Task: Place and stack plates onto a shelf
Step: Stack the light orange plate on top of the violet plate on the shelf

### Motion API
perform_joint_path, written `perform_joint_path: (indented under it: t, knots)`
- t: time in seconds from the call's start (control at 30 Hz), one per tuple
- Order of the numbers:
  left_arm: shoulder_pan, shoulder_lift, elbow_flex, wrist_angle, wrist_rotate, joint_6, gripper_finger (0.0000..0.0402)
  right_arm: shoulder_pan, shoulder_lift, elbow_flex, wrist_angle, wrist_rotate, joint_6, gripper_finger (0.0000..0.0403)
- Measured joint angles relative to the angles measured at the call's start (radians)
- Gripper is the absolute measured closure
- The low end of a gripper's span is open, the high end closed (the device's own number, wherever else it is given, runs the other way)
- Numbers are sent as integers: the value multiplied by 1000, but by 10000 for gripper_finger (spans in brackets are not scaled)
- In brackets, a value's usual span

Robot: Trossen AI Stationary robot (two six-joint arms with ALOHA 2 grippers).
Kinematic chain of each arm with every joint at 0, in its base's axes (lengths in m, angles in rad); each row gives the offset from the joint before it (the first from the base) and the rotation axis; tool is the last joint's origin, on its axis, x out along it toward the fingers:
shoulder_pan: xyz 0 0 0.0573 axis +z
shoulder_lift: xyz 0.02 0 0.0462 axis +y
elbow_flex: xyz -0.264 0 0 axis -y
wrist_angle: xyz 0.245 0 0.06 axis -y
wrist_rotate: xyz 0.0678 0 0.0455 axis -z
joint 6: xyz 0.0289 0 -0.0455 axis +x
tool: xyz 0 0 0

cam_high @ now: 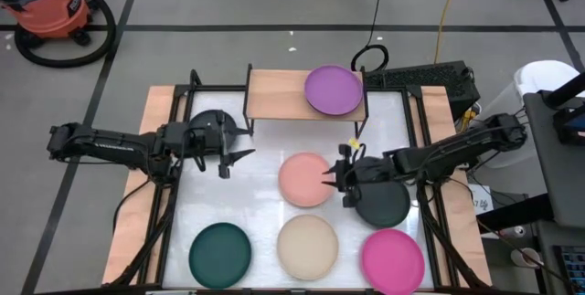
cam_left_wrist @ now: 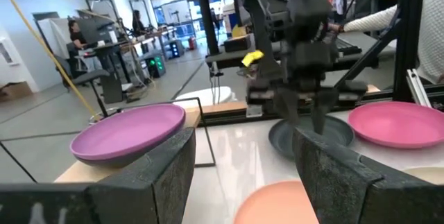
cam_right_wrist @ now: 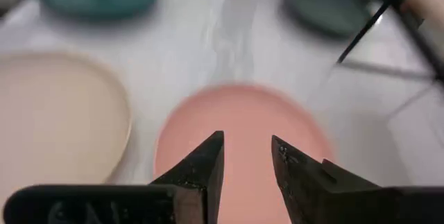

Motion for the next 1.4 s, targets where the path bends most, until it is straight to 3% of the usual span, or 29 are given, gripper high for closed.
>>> perform_joint_path:
  t: [0.27,0.67,0.9,1.17,1.4]
  knots:
    - [0,8,0,-1,-1,-1,158,47,106,0,-86,-5,63,298]
    - [2,46,-1,-9,-2,2,158,104,263,-1,-88,-11,-105,268]
    - [2,89,0,23,-2,3,158,101,282,-1,-91,82,-104,243]
    - [3,108,-1,44,-2,3,158,84,282,-46,-74,84,-78,247]
    - [3,108,-1,51,-2,0,158,84,282,-107,75,81,-77,249]
